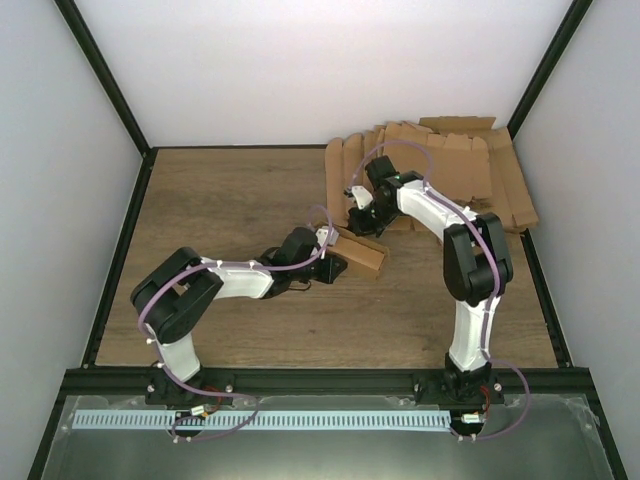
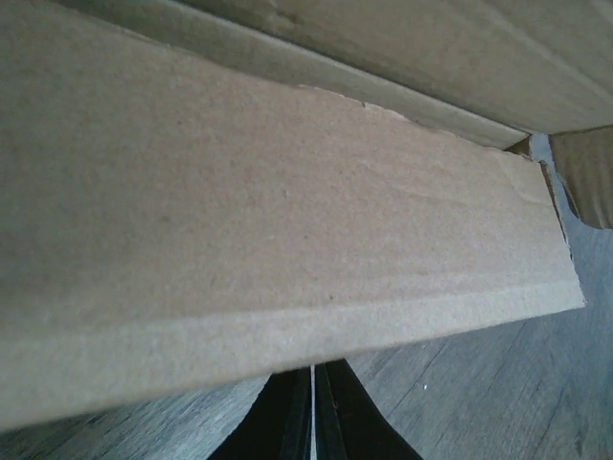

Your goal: Fold the paper box

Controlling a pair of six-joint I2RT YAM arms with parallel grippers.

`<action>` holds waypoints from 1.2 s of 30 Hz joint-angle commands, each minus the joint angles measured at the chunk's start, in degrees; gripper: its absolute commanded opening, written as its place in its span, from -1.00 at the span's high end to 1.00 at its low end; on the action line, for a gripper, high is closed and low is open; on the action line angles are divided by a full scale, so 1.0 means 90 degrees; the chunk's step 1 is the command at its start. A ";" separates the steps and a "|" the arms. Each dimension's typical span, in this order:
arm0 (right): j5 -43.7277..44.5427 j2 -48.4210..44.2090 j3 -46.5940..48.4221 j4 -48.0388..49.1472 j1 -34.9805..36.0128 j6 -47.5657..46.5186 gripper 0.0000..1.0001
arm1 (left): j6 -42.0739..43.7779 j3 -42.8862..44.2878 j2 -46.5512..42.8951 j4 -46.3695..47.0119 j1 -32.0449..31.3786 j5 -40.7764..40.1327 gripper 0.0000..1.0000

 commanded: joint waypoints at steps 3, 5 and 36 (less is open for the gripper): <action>-0.0297 -0.0260 -0.0273 0.0188 0.0187 0.0088 0.99 | -0.0041 0.0060 0.0114 0.0422 -0.0045 -0.0263 0.92; -0.0282 -0.0322 -0.0455 0.0320 0.0186 0.0189 0.99 | -0.0135 0.0023 0.0116 0.0545 -0.0048 -0.0290 0.92; 0.1606 -0.2123 -0.1321 0.2229 -0.0555 0.1425 0.41 | 0.0189 -0.0100 -0.1834 -0.1885 0.0278 -0.1996 0.37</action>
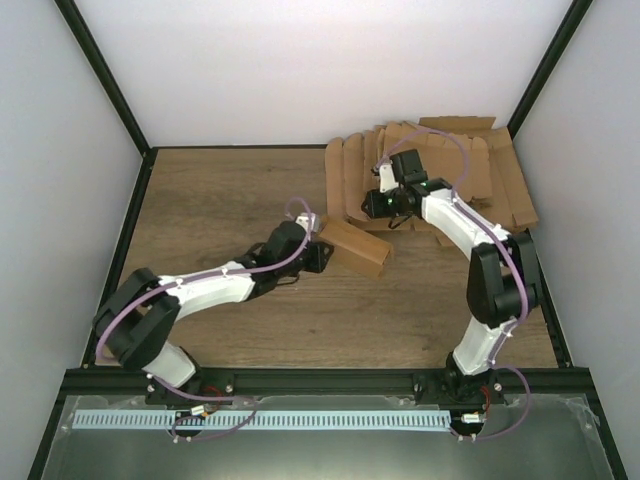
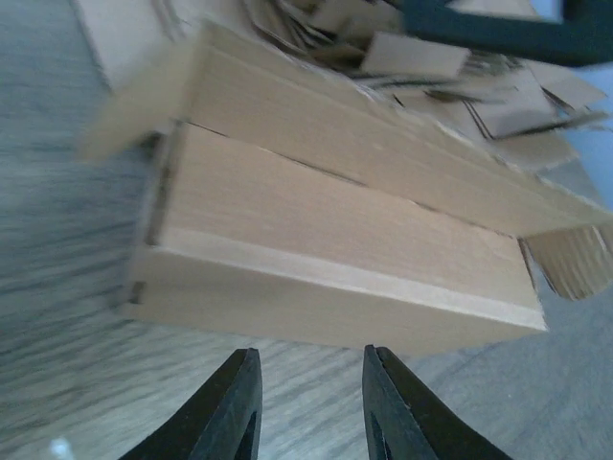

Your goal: Fold the paper box

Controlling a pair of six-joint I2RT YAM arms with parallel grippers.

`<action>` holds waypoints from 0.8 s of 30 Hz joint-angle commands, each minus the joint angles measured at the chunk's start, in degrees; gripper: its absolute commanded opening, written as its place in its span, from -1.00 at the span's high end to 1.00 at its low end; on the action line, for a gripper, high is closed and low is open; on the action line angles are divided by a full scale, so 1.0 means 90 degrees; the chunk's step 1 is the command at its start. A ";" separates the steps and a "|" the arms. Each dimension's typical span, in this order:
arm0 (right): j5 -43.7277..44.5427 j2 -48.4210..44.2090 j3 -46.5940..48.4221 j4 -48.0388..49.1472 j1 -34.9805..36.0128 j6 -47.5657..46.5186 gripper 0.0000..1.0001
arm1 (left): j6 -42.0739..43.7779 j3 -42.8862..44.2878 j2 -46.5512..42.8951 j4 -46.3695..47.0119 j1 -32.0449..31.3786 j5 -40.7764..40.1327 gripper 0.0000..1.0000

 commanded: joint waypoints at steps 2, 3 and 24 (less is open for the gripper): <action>0.0885 -0.1564 -0.0834 0.0461 -0.0046 0.0401 0.39 | 0.0626 0.0085 -0.0768 -0.1107 0.0830 -0.0160 0.37; 0.0981 -0.1843 -0.1034 0.0464 -0.0051 0.0490 0.36 | 0.0826 0.0196 -0.0799 -0.1217 0.1045 -0.0038 0.37; 0.0697 -0.4907 -0.4224 0.0553 0.0454 0.1462 -0.01 | 0.3859 0.0960 0.0101 -0.0382 0.1466 0.1290 -0.04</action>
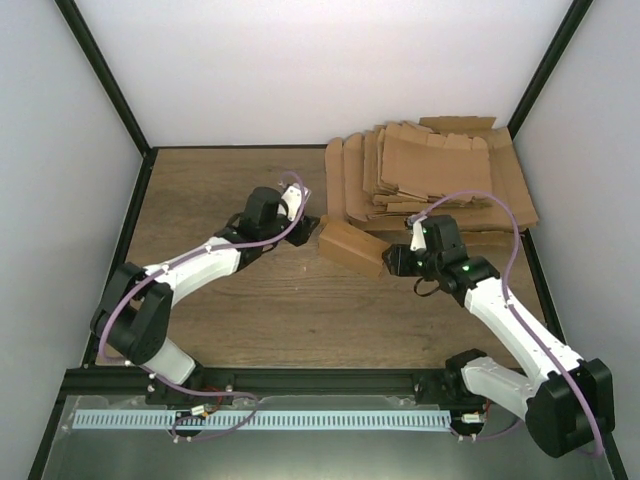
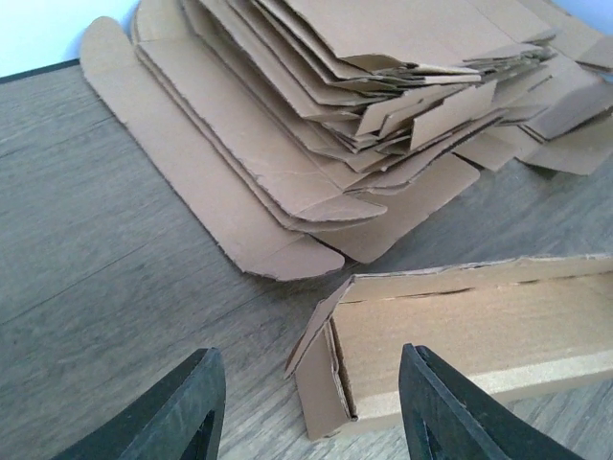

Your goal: Fold the paper box

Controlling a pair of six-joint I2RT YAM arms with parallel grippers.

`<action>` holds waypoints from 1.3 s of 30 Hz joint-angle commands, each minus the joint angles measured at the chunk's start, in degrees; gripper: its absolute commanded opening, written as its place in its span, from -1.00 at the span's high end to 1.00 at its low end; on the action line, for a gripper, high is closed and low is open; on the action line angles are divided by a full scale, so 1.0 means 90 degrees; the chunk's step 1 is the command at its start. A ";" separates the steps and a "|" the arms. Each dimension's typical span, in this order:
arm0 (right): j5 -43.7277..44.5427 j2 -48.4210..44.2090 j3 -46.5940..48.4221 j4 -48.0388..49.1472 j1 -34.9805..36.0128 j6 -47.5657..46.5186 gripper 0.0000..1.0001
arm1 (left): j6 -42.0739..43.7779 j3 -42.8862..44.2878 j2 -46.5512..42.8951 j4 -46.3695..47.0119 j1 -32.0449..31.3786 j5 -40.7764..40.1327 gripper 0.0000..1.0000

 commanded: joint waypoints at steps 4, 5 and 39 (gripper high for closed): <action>0.0306 0.0104 -0.0227 0.0641 0.0084 0.0305 0.02 | 0.0712 0.0257 0.0546 0.0414 0.0004 0.0303 -0.05; 0.0375 0.0138 -0.0235 0.0682 0.0087 0.0333 0.04 | 0.0738 0.0299 0.0613 0.0402 0.0005 0.0281 -0.05; 0.0448 0.0640 0.0084 0.0718 0.0128 0.0496 0.53 | 0.0723 0.0919 0.1374 0.0141 0.0151 0.0656 0.19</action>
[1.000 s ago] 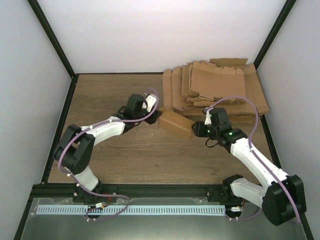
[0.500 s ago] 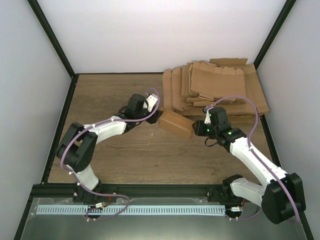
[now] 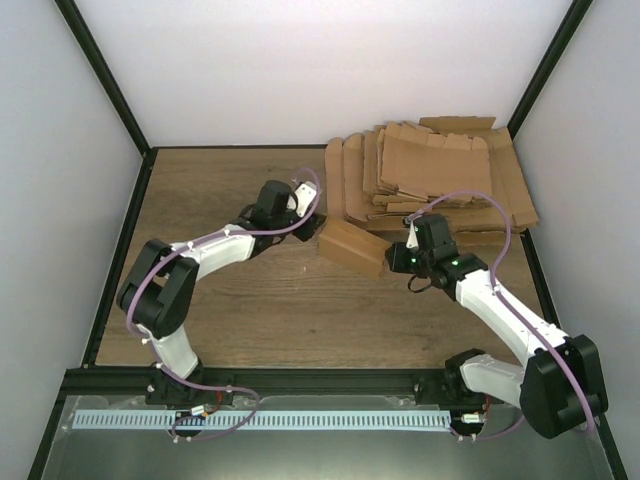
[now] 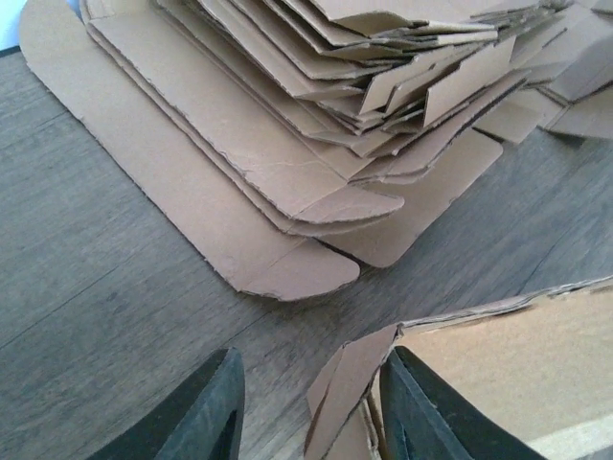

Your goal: Fold the paper box

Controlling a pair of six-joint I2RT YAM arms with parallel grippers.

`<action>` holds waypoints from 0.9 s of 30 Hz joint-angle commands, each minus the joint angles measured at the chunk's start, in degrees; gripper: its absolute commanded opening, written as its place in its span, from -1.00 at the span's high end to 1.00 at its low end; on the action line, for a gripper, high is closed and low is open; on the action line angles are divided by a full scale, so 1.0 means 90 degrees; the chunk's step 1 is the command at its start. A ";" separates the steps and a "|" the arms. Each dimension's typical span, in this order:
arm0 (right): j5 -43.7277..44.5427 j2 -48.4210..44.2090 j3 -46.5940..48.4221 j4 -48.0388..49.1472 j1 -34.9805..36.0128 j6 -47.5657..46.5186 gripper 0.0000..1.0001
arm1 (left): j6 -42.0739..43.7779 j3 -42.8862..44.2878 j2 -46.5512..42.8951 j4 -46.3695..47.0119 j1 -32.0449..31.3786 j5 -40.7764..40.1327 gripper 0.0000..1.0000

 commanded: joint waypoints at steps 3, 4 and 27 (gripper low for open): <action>0.0053 0.0007 0.0334 -0.0002 0.0054 0.0004 0.60 | 0.0123 0.0268 0.0168 -0.0152 0.0014 0.0315 0.41; 0.0057 0.0003 0.0339 -0.0003 0.0056 -0.0002 0.62 | 0.0128 0.0269 0.0174 -0.0171 0.0014 0.0362 0.48; 0.0345 0.0100 0.0368 -0.0060 0.0091 0.0159 0.99 | -0.1250 0.0210 -0.0507 -0.0963 -0.0985 -0.1317 0.92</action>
